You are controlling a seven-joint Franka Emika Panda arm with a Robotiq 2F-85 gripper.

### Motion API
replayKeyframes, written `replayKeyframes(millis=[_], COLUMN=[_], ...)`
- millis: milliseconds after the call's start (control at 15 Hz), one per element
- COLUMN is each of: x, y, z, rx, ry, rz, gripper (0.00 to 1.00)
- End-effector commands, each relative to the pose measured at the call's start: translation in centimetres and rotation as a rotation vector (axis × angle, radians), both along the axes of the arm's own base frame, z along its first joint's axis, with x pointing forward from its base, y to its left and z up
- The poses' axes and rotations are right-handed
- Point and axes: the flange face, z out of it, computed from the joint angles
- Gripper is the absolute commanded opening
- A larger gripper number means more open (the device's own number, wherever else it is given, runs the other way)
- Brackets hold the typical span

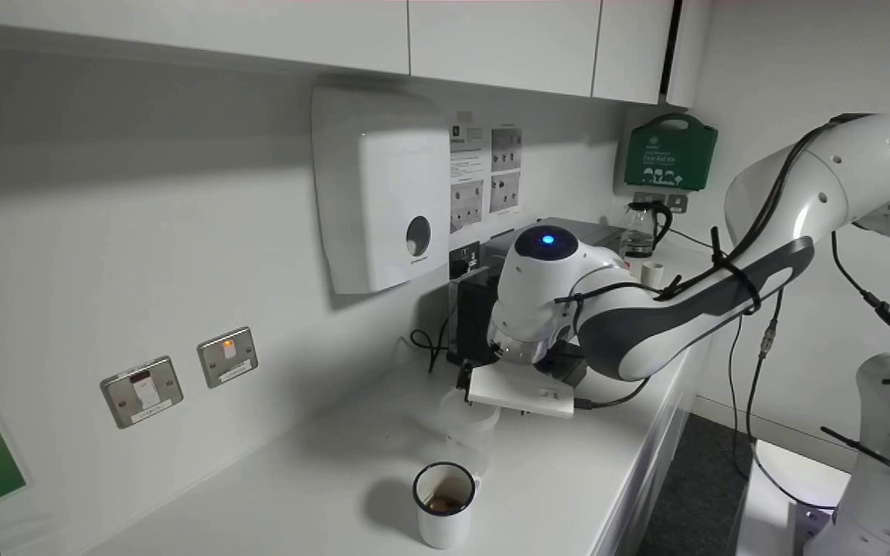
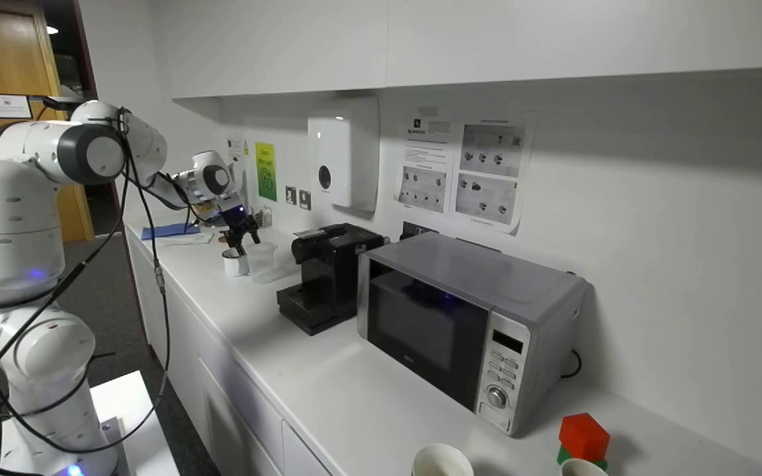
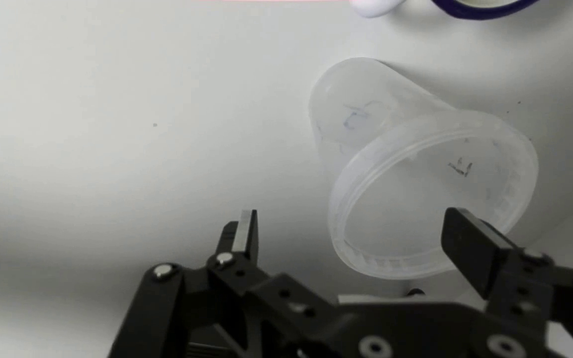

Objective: Take the mug from the coffee maker and put it on the counter, and pour the content from the transparent cup into the mug

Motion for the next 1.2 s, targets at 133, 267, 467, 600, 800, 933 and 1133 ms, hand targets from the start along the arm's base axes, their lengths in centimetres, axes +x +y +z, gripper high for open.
replayKeyframes(millis=[133, 267, 467, 600, 800, 933, 1133], x=[-4.1, -4.8, -5.6, -5.9, -5.2, -5.3, -5.3], y=[-0.1, 0.1, 0.5, 0.7, 1.4, 1.5, 1.5], z=[2.3, 2.3, 1.8, 1.5, 0.9, 0.8, 0.8], rx=[-0.222, -0.319, -0.443, -0.486, -0.453, -0.46, -0.461], ry=[-0.074, -0.091, -0.123, -0.144, -0.13, -0.13, -0.13], rz=[0.125, 0.164, 0.229, 0.244, 0.227, 0.231, 0.232], gripper=[1.0, 1.0, 1.0, 1.0, 1.0, 1.0, 1.0])
